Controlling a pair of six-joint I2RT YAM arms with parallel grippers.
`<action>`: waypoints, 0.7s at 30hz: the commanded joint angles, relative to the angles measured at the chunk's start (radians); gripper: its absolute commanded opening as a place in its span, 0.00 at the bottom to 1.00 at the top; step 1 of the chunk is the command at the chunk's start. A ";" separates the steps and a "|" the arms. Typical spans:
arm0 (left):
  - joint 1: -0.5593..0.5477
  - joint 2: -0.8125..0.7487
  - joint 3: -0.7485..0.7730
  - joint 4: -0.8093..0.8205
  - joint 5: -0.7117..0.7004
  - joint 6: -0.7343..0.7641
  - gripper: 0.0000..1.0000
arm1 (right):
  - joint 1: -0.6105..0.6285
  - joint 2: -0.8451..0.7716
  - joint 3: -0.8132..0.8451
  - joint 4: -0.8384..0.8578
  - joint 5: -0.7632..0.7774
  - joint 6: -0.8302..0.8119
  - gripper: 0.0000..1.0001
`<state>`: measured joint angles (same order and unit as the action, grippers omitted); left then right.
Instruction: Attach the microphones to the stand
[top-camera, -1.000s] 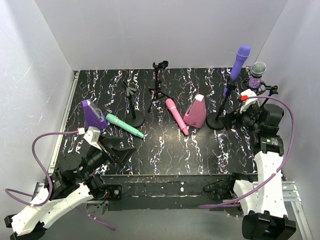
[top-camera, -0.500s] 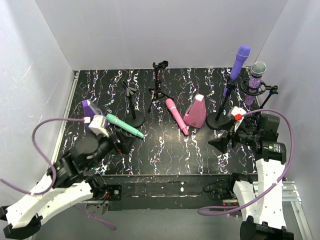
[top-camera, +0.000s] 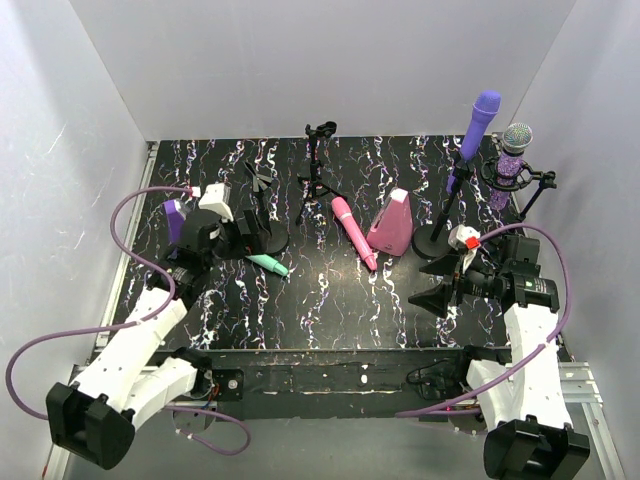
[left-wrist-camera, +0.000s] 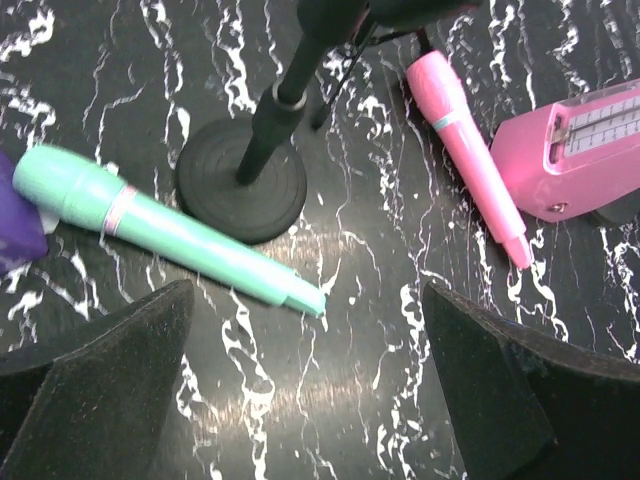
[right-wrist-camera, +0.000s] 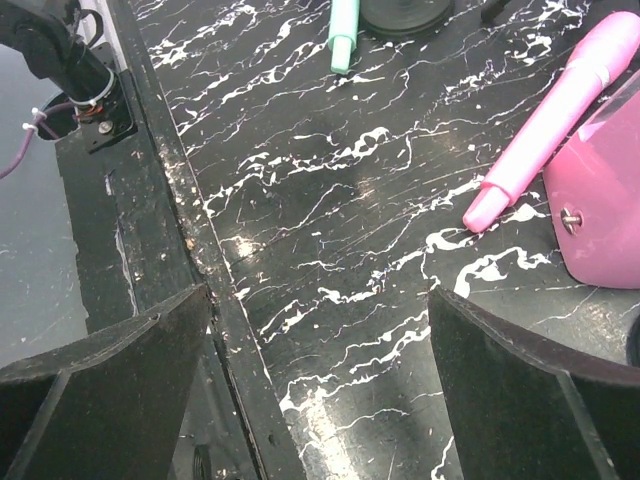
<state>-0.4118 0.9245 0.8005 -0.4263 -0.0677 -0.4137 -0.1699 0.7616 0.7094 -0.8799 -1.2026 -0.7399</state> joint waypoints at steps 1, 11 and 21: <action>0.059 -0.004 -0.118 0.369 0.178 0.124 0.98 | -0.005 -0.004 -0.002 0.007 -0.066 -0.053 0.96; 0.149 0.212 -0.244 0.885 0.252 0.233 0.98 | -0.005 -0.039 -0.013 0.018 -0.046 -0.056 0.96; 0.189 0.410 -0.219 1.090 0.353 0.242 0.72 | -0.005 -0.025 -0.008 0.015 -0.037 -0.056 0.96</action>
<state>-0.2306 1.3052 0.5472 0.5503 0.2333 -0.1890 -0.1699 0.7345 0.7044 -0.8799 -1.2228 -0.7856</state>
